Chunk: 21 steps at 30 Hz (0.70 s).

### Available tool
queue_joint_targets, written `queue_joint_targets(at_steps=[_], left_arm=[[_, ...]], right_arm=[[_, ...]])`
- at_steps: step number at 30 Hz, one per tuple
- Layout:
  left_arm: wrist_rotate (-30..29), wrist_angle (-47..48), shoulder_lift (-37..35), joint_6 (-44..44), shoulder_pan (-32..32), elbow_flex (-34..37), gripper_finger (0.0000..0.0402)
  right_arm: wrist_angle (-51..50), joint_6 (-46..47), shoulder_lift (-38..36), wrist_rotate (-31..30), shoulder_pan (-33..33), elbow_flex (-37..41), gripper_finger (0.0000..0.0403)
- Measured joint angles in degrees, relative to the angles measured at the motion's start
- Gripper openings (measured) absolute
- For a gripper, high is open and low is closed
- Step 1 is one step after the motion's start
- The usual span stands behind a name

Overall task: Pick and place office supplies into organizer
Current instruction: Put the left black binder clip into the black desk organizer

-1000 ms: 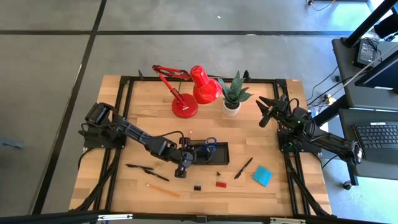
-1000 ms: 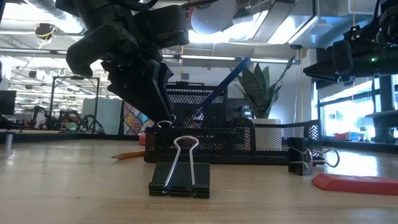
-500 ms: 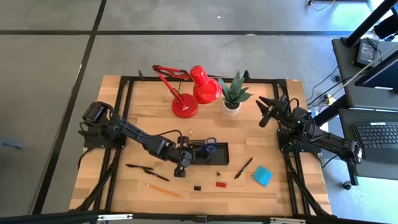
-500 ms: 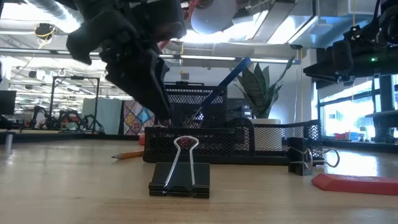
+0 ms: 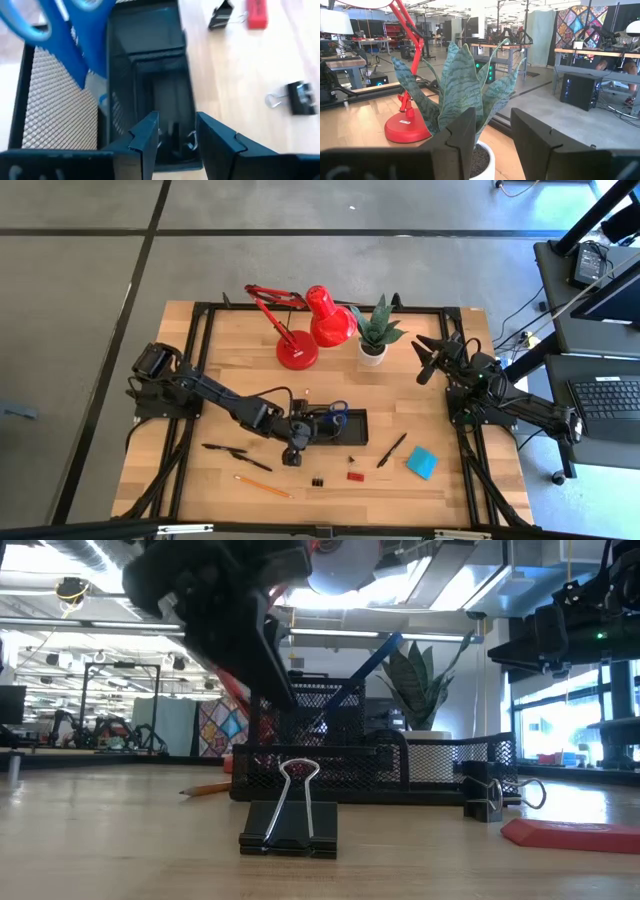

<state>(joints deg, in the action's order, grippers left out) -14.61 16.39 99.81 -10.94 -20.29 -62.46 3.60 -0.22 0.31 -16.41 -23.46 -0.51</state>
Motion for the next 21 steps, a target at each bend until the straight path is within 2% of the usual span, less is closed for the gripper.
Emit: queue_joint_targets(at_steps=[6, 10, 15, 21], left_arm=[[5.3, -0.4, 0.0, -2.6, -0.3, -2.5, 0.0125], [8.7, -5.4, 0.0, -7.4, -0.2, -3.4, 0.0124], [15.8, -11.2, 0.0, -11.3, -0.3, -3.4, 0.0121], [16.3, -12.2, 0.0, -13.6, -1.2, -2.6, 0.0122]], right_arm=[[0.0, 1.5, 0.0, 0.0, 0.0, 0.0, 0.0128], [0.0, 3.0, 0.0, 0.0, 0.0, 0.0, 0.0128], [0.0, 3.0, 0.0, 0.0, 0.0, 0.0, 0.0128], [0.0, 4.6, 0.0, 0.0, 0.0, 0.0, 0.0128]])
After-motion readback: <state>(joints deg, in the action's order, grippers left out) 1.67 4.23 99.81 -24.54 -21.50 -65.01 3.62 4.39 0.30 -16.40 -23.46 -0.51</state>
